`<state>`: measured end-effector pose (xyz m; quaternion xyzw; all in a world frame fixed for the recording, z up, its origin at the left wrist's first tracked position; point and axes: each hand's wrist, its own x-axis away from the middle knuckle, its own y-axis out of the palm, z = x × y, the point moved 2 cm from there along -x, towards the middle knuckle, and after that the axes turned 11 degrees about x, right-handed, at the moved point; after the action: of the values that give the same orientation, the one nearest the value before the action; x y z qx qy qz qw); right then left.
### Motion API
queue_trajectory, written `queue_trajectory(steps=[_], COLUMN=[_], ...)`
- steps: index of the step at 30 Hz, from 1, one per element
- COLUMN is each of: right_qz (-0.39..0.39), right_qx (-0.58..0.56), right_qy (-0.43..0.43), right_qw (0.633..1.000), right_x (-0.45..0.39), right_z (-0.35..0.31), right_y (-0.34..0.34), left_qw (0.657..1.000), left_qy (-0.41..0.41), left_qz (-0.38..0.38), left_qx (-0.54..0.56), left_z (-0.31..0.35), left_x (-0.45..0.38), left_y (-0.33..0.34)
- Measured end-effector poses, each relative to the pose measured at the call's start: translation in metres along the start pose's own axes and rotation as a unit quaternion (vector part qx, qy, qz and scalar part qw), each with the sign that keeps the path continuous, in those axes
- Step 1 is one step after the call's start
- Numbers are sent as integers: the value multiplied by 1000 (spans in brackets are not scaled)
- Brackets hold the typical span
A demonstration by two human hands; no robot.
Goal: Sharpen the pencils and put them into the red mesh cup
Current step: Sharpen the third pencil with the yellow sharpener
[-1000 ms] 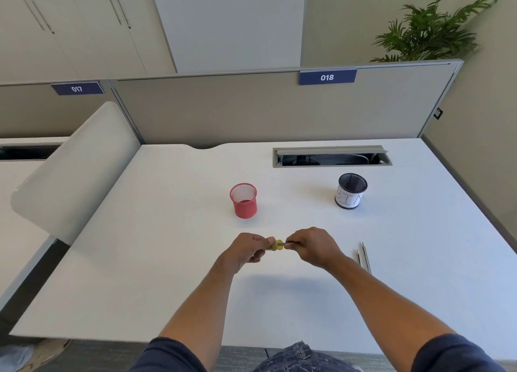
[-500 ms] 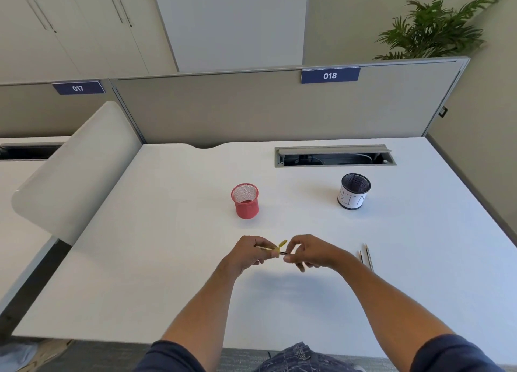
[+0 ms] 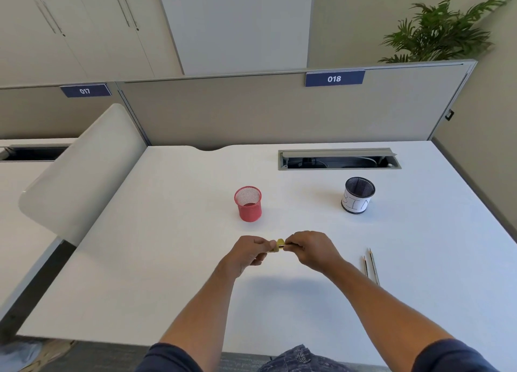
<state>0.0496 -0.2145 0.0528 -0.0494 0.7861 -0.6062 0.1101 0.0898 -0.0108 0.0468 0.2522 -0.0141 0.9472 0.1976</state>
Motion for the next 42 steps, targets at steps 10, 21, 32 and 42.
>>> queue_trajectory(steps=[10, 21, 32, 42], right_qz=[-242, -130, -53, -280], right_qx=[-256, -137, 16, -313], right_qy=[112, 61, 20, 110], right_qw=[929, 980, 998, 901], right_x=[0, 11, 20, 13], right_z=[6, 4, 3, -1], right_y=[2, 1, 9, 6], left_qw=[998, 998, 998, 996], left_qy=[7, 5, 19, 8], left_qz=[-19, -9, -36, -35], left_qx=[-66, -65, -42, -83], left_z=[-12, -6, -6, -15], left_x=[1, 2, 3, 5], left_y=[-1, 8, 15, 7])
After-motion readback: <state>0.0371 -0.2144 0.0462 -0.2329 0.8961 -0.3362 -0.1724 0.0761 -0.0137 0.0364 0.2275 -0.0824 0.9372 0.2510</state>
